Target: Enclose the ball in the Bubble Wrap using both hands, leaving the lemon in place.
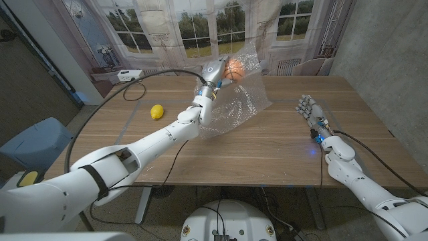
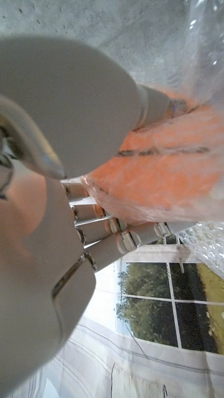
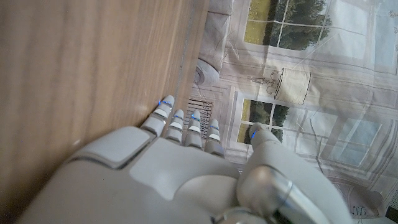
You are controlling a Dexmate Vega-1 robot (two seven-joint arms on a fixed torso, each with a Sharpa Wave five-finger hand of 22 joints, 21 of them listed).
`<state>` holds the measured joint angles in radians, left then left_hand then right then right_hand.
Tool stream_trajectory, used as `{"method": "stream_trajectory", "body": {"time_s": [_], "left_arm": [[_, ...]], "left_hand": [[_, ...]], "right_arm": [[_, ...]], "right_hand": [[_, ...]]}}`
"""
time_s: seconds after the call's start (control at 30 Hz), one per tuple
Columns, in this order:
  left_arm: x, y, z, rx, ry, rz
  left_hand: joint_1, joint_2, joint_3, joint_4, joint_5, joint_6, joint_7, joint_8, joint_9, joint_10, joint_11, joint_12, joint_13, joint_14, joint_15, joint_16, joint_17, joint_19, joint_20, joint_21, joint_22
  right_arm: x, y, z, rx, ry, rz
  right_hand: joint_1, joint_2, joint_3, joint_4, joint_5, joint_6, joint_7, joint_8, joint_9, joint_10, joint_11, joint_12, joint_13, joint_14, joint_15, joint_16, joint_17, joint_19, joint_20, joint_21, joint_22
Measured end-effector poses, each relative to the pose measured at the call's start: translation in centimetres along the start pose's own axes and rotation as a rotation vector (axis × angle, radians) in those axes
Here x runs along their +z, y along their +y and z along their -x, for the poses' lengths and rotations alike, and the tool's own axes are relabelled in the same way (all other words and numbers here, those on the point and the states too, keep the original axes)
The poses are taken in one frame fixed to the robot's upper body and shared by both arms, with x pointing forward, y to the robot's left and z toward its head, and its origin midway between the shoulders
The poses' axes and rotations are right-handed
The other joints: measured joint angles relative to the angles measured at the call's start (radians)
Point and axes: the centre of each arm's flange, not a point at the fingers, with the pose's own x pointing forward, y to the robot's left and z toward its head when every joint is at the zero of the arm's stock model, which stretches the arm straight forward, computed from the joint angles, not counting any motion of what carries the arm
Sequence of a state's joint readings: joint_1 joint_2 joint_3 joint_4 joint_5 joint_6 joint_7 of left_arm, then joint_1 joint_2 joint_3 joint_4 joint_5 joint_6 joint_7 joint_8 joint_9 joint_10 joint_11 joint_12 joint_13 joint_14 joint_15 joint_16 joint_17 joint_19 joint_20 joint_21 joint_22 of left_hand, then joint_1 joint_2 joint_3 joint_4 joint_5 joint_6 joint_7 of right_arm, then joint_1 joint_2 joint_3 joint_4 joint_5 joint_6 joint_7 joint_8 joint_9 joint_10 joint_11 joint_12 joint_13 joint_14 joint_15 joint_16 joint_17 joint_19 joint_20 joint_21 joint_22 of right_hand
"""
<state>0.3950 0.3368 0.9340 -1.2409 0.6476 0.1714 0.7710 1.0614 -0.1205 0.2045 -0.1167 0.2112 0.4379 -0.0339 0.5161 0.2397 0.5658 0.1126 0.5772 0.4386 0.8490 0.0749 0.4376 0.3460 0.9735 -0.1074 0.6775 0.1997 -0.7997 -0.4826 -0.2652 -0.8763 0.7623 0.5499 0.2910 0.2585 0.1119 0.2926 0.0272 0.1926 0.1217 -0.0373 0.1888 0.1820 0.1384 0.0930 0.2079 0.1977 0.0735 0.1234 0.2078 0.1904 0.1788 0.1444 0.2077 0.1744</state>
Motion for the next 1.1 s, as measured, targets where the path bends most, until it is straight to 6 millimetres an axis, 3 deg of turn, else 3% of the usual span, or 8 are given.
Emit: {"method": "stream_trajectory", "body": {"time_s": [0.43, 0.67, 0.7, 0.83, 0.87, 1.0, 1.03, 1.1], "left_arm": [[2.1, 1.5, -0.2, 0.12, -0.08, 0.241], [1.9, 2.9, -0.3, 0.127, -0.051, 0.492], [0.6, 3.6, 0.2, 0.151, -0.01, 0.535], [1.4, 3.8, 0.1, 0.118, -0.035, 0.668], [0.2, 4.2, 0.5, 0.134, -0.001, 0.718], [1.0, 4.7, 0.3, 0.103, -0.041, 0.873], [-0.5, 5.0, 0.8, 0.131, 0.001, 0.919], [-0.8, 5.3, 0.8, 0.132, -0.004, 0.975]], "left_hand": [[0.002, -0.002, 0.0, 0.0, -0.007, 0.0, 0.0, 0.002, -0.001, 0.0, 0.0, 0.0, 0.0, 0.0, 0.0, -0.009, 0.005, 0.0, 0.0, 0.015, 0.0], [0.004, -0.004, 0.0, 0.0, -0.003, 0.002, 0.002, 0.002, -0.001, 0.0, 0.0, -0.002, 0.0, 0.0, 0.0, -0.013, 0.007, 0.0, 0.0, 0.022, 0.0], [0.004, -0.004, 0.0, 0.0, -0.003, 0.002, 0.002, 0.002, -0.001, 0.0, 0.0, -0.002, 0.0, 0.0, 0.0, -0.013, 0.009, 0.0, 0.0, 0.022, 0.0], [0.004, -0.004, 0.0, 0.0, -0.003, 0.002, 0.002, 0.002, -0.001, 0.0, 0.0, -0.002, 0.0, 0.0, 0.0, -0.016, 0.01, 0.0, 0.0, 0.022, 0.0], [0.004, -0.004, 0.0, 0.0, -0.003, 0.002, 0.002, 0.002, -0.001, 0.0, 0.0, -0.002, 0.0, 0.0, 0.0, -0.017, 0.01, -0.003, 0.003, 0.022, 0.0], [0.004, -0.004, 0.0, 0.0, -0.003, 0.002, 0.002, 0.002, 0.001, 0.0, 0.0, -0.005, 0.0, 0.0, 0.0, -0.024, 0.01, -0.008, 0.008, 0.029, 0.0], [0.004, -0.004, 0.0, 0.0, -0.003, 0.002, 0.002, 0.002, 0.002, 0.0, 0.0, -0.005, 0.0, 0.0, 0.0, -0.025, 0.01, -0.011, 0.011, 0.03, 0.0], [0.004, -0.004, 0.0, 0.0, -0.003, 0.002, 0.002, 0.001, 0.003, 0.0, 0.0, -0.009, 0.0, 0.0, 0.0, -0.027, 0.01, -0.011, 0.011, 0.03, -0.001]], "right_arm": [[0.7, 0.3, -0.2, 0.045, 0.002, 0.001], [0.6, 0.8, -0.7, 0.071, 0.027, -0.011], [0.5, 1.2, -0.9, 0.096, 0.042, -0.019], [1.0, 1.5, -1.6, 0.106, 0.033, -0.016], [0.7, 2.0, -1.8, 0.133, 0.054, -0.023], [1.3, 2.4, -2.6, 0.147, 0.045, -0.016], [0.8, 3.0, -2.6, 0.193, 0.083, -0.021], [0.9, 3.3, -2.9, 0.21, 0.092, -0.02]], "right_hand": [[0.008, -0.01, -0.004, -0.004, 0.0, 0.003, 0.003, 0.0, 0.002, 0.009, 0.002, 0.0, 0.0, 0.001, 0.001, 0.0, 0.002, 0.002, -0.002, 0.0, 0.0], [0.001, -0.017, -0.004, -0.004, 0.0, 0.003, 0.003, 0.0, 0.002, 0.014, 0.007, 0.0, 0.0, 0.007, -0.004, 0.0, 0.003, 0.002, -0.002, 0.0, 0.0], [0.001, -0.017, -0.004, -0.004, 0.0, 0.003, 0.003, 0.0, 0.002, 0.014, 0.007, 0.0, 0.0, 0.007, -0.004, 0.0, 0.003, 0.002, -0.002, 0.0, 0.0], [0.001, -0.017, -0.004, -0.004, 0.0, 0.003, 0.003, 0.0, 0.002, 0.014, 0.007, 0.0, 0.0, 0.007, -0.004, 0.0, 0.003, 0.007, 0.004, 0.0, 0.0], [0.001, -0.017, -0.004, -0.004, 0.0, 0.003, 0.003, 0.0, 0.002, 0.014, 0.007, 0.0, 0.0, 0.007, -0.004, 0.0, 0.003, 0.007, 0.004, 0.0, 0.0], [-0.008, -0.024, -0.008, -0.008, 0.0, 0.003, 0.003, 0.0, 0.002, 0.014, 0.007, 0.0, 0.0, 0.009, -0.002, 0.0, 0.003, 0.007, 0.004, 0.0, 0.005], [-0.009, -0.026, -0.013, -0.003, 0.0, 0.003, 0.003, 0.0, 0.002, 0.014, 0.007, 0.0, 0.0, 0.013, 0.002, 0.0, 0.003, 0.011, 0.008, 0.0, 0.005], [-0.02, -0.032, -0.017, 0.0, 0.0, 0.003, 0.003, 0.0, 0.002, 0.014, 0.007, 0.0, 0.0, 0.018, 0.007, 0.0, 0.004, 0.014, 0.011, 0.0, 0.005]]}}
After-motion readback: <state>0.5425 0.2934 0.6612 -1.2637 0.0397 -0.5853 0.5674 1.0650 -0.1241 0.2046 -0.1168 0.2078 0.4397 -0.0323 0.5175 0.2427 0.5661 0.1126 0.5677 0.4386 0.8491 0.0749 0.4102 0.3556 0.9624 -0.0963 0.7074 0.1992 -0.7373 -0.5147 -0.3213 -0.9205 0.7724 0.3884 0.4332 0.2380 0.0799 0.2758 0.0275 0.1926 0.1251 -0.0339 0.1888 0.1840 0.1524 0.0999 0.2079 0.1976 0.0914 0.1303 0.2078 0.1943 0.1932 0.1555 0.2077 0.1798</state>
